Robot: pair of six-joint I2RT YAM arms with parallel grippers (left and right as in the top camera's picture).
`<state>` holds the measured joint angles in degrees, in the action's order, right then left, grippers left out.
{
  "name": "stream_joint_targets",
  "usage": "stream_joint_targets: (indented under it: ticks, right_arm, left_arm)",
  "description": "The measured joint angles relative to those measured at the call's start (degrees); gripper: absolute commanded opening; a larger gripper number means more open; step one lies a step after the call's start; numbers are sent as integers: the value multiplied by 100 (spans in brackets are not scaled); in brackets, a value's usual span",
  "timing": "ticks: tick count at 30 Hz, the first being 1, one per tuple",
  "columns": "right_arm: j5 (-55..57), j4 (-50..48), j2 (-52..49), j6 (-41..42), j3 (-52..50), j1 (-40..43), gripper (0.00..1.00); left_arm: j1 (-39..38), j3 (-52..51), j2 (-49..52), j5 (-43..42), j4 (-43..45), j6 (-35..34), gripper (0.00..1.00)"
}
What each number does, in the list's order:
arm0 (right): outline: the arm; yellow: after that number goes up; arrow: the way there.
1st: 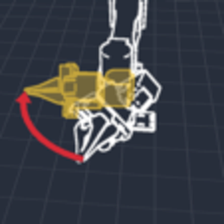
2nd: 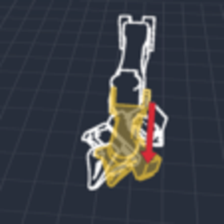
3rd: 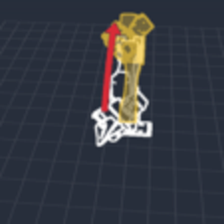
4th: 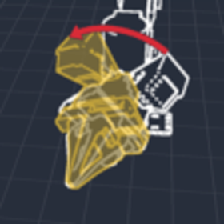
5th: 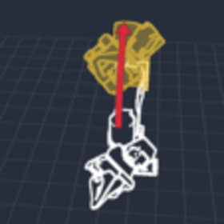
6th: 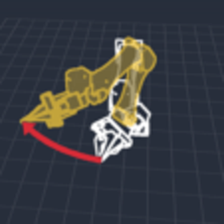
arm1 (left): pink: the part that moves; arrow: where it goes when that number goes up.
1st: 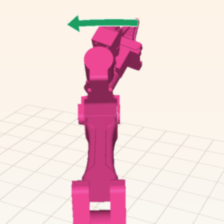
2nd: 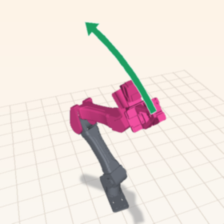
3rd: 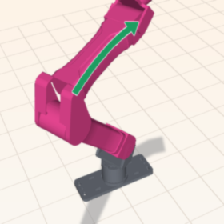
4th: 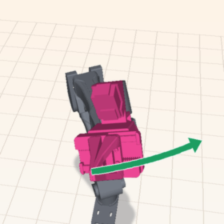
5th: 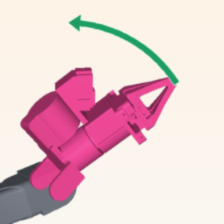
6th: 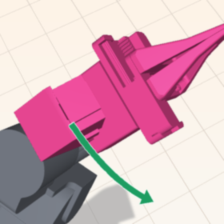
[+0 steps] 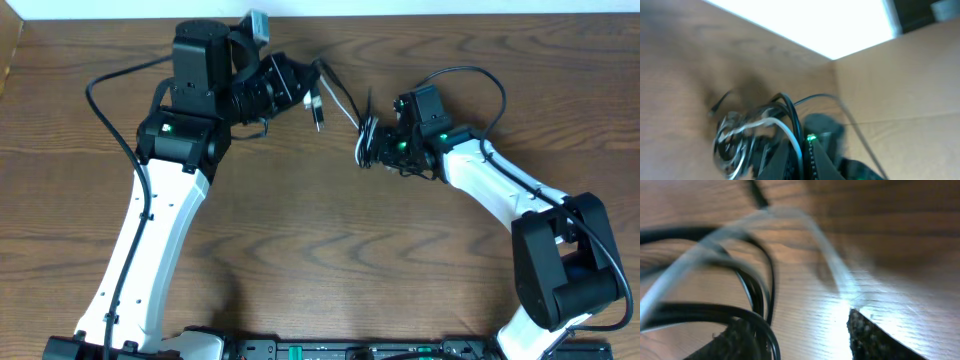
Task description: Untangle cables
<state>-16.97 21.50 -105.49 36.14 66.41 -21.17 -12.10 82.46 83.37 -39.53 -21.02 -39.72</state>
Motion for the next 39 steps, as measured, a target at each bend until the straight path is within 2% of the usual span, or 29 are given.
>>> stream_joint_targets:
  ticks: [9,14,22,25,28,36,38,39]
  right_arm:
    - [2,957,0,-448,-4,962,68]
    - [-26,1290,2,-815,-4,1375,69]
    - [94,1650,2,-1209,-4,1537,74]
    - [35,1600,2,-1414,-4,1554,72]
    - [-168,1569,0,-1687,-4,1547,69]
    - [-352,1969,44,-2039,529,1200,66]
    - [-380,1991,146,-2122,754,1049,67]
    - [-385,1987,234,-2157,868,970,67]
  left_arm:
    - [81,0,0,-396,1410,-535,8]
    - [203,0,-26,-470,2133,-730,7]
    - [560,0,-431,-273,2253,-831,8]
    - [673,0,-551,-210,2052,-796,8]
    - [726,31,-581,-90,1438,-579,8]
    - [752,52,-487,791,-726,570,8]
    - [752,52,-407,1080,-1069,815,9]
    - [752,52,-356,1191,-1213,927,14]
